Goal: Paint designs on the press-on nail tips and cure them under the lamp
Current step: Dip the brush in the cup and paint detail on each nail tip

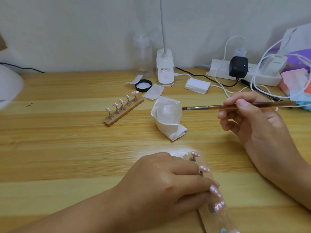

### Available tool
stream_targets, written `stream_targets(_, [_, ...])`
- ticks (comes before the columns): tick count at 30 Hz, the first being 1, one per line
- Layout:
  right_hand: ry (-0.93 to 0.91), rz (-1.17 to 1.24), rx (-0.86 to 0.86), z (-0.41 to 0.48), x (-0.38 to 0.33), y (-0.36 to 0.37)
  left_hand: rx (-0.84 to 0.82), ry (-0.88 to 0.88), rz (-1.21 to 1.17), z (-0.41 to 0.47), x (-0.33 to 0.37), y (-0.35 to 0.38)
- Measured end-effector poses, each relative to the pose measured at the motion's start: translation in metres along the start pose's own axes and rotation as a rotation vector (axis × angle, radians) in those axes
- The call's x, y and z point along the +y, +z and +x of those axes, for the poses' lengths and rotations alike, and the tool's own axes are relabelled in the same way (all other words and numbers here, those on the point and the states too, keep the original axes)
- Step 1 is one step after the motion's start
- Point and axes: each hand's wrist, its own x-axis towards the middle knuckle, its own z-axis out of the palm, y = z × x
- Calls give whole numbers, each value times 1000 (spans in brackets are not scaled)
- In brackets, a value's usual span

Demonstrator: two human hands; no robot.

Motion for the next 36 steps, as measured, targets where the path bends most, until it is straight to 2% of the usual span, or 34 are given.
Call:
stream_targets(4, [-11,1,0,-1,0,-1,229,-243,-554,-2,-6,-10])
stream_targets(8, [-2,30,-5,-1,-1,-2,526,-670,-872,3,-25,-12])
stream_targets(10, [-7,26,2,-1,-1,-2,622,-884,-1020,7,-34,-11])
stream_targets(12, [-23,12,17,-2,-1,-2,679,-966,-1105,9,-39,-10])
stream_targets(14, [-44,-3,24,-2,0,-2,665,-953,-1179,11,-39,-10])
stream_targets(19, [-76,-40,6,-4,-2,-1,469,-912,-1380,15,-38,-13])
stream_targets(24, [-74,-63,-4,-5,-2,0,370,-878,-1513,18,-41,-16])
stream_targets(29, [-73,-131,-73,-6,-2,3,289,-808,-1481,13,-43,-12])
stream_targets(36, [-90,-314,-184,-13,-4,9,198,-682,-1253,10,-38,-5])
